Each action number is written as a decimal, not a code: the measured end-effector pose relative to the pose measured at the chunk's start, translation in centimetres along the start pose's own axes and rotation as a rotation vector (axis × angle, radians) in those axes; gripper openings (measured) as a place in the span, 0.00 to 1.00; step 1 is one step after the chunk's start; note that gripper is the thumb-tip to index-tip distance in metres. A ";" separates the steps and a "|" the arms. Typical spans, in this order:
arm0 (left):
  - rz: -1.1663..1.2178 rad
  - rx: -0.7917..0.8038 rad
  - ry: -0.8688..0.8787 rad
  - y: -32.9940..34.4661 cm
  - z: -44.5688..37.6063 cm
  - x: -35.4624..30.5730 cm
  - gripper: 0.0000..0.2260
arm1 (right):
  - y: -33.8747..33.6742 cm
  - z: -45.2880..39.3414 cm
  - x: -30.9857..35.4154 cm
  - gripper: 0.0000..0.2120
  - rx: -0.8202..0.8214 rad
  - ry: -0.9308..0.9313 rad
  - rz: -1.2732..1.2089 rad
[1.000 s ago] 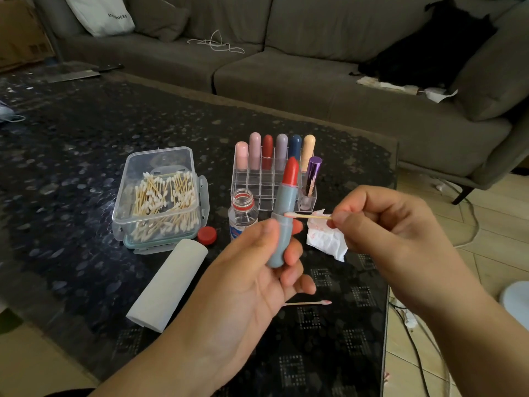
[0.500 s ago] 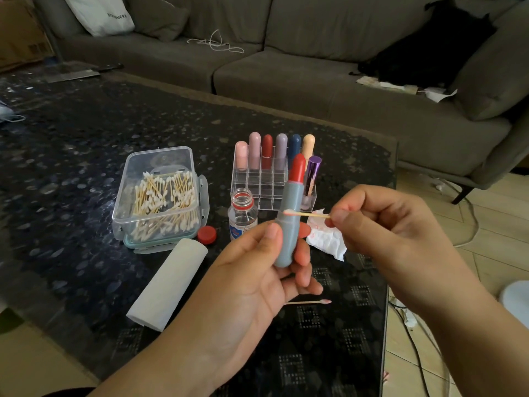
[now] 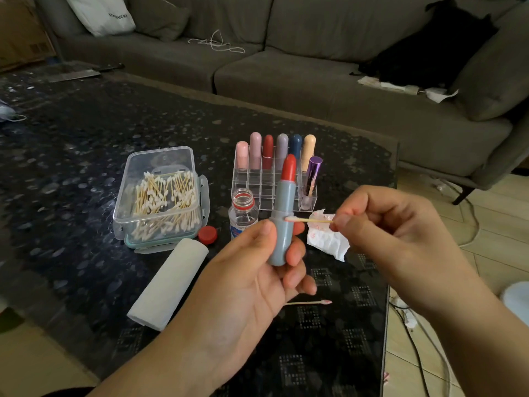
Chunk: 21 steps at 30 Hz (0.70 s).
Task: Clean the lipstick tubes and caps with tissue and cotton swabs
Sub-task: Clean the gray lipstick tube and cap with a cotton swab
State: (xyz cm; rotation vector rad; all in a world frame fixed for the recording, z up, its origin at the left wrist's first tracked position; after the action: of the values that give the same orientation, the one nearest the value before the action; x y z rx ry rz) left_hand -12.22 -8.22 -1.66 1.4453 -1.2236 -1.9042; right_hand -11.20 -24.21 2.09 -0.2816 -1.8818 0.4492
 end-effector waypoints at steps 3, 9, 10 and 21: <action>0.003 -0.002 0.005 0.1 0.0 -0.2 0.13 | 0.1 0.0 0.0 0.06 -0.034 0.005 -0.025; 0.030 -0.008 -0.008 0.1 0.1 -0.2 0.13 | 0.2 -0.1 -0.1 0.13 0.001 -0.028 -0.016; 0.028 -0.006 -0.011 0.1 0.1 -0.2 0.13 | 0.1 -0.1 -0.2 0.12 -0.010 -0.023 -0.023; -0.021 -0.020 0.004 0.2 0.2 -0.3 0.12 | -0.1 -0.2 -0.1 0.05 0.018 -0.050 0.005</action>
State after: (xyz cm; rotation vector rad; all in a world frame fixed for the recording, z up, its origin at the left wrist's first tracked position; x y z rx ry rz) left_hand -12.30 -8.06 -1.33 1.4564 -1.1882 -1.9205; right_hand -11.00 -24.27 2.08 -0.2658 -1.9253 0.4801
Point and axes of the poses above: each hand's wrist, its own z-axis away from the middle knuckle, its own y-axis out of the palm, x = y × z, the point moved 1 cm from there along -z, towards the middle knuckle, and after that the axes turned 11 degrees about z, right-handed, at the moved point
